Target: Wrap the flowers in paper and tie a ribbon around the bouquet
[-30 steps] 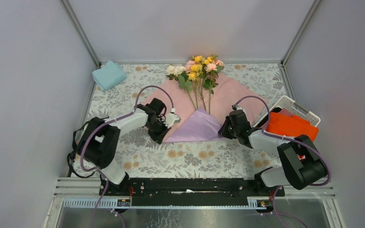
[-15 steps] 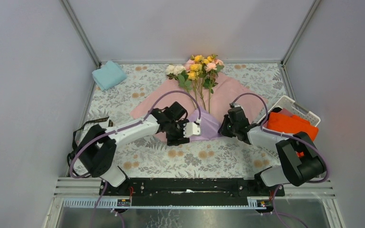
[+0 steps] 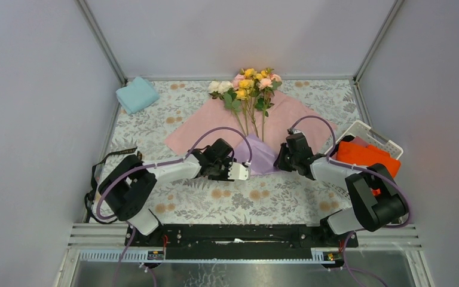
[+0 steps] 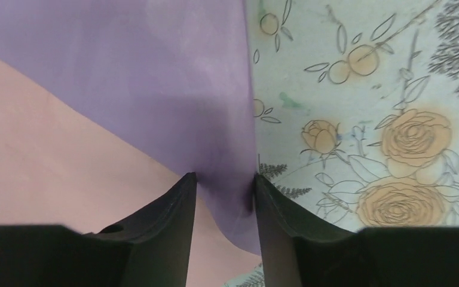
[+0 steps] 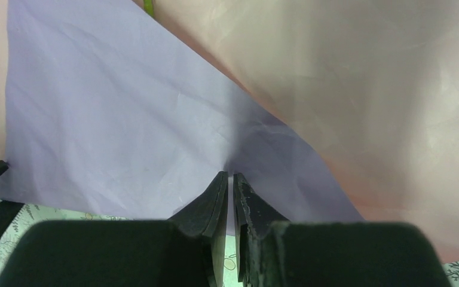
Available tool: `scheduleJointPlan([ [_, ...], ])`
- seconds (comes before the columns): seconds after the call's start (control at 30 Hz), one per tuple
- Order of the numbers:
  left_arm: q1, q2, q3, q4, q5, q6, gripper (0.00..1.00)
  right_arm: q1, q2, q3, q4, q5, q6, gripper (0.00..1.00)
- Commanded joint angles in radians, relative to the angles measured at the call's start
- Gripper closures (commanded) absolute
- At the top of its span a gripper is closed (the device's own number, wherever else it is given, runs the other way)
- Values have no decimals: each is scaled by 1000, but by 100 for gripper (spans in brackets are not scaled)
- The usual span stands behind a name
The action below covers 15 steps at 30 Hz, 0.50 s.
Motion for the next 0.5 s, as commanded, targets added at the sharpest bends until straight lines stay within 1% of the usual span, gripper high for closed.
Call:
scheduleJointPlan([
  [0.0,2,46,-81,112,-97,37,62,-4,38,13,-85,16,-41,85],
  [0.07,2,61,-75,110,-114,25,82,-4,36,18,-91,17,-44,85],
  [0.13,2,68,-63,89,-147,7,99,-4,35,24,-98,14,-49,85],
  [0.33,4,16,-70,-25,-138,-12,100,9,51,42,-167,-18,-78,85],
  [0.47,4,-44,-114,-149,-126,-22,100,71,53,33,-172,-37,-60,85],
])
